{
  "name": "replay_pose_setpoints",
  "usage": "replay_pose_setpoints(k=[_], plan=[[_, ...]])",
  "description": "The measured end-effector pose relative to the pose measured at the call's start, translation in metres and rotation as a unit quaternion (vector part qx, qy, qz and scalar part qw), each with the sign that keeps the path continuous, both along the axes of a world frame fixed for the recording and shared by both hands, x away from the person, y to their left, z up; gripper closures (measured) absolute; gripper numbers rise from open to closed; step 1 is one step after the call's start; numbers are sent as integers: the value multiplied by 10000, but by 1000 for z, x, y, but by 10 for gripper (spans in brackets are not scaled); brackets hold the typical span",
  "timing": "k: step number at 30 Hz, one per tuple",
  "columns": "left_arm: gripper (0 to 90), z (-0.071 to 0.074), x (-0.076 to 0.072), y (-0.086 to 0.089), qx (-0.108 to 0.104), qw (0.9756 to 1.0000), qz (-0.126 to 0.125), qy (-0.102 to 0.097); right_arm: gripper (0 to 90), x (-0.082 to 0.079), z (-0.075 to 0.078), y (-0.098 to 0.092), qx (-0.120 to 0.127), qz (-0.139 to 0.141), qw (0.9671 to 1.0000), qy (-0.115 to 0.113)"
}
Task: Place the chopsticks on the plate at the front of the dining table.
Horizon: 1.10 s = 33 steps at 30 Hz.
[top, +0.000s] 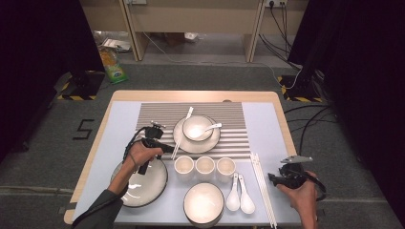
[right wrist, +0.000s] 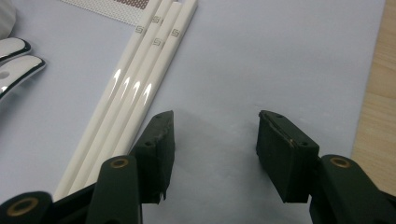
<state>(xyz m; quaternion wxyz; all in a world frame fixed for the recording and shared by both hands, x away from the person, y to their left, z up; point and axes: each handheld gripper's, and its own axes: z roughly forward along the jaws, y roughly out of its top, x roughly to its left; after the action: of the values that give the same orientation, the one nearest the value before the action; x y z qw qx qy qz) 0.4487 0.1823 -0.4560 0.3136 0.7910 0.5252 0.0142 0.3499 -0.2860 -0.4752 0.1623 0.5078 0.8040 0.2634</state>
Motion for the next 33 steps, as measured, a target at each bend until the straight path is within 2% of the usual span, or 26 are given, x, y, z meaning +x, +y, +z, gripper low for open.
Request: replay_pose_setpoints(k=[4,27,33], plan=[[741,1,-1,-3,25,9999,-98,-3,466,0,0,0,8,-7,10000,5],[721,-1,-6,-12,62,9997,-236,2,466,0,0,1,3,-17,10000,13],[708,-2,-6,-10,81,9997,-238,17,466,0,0,0,21,-16,10000,5]])
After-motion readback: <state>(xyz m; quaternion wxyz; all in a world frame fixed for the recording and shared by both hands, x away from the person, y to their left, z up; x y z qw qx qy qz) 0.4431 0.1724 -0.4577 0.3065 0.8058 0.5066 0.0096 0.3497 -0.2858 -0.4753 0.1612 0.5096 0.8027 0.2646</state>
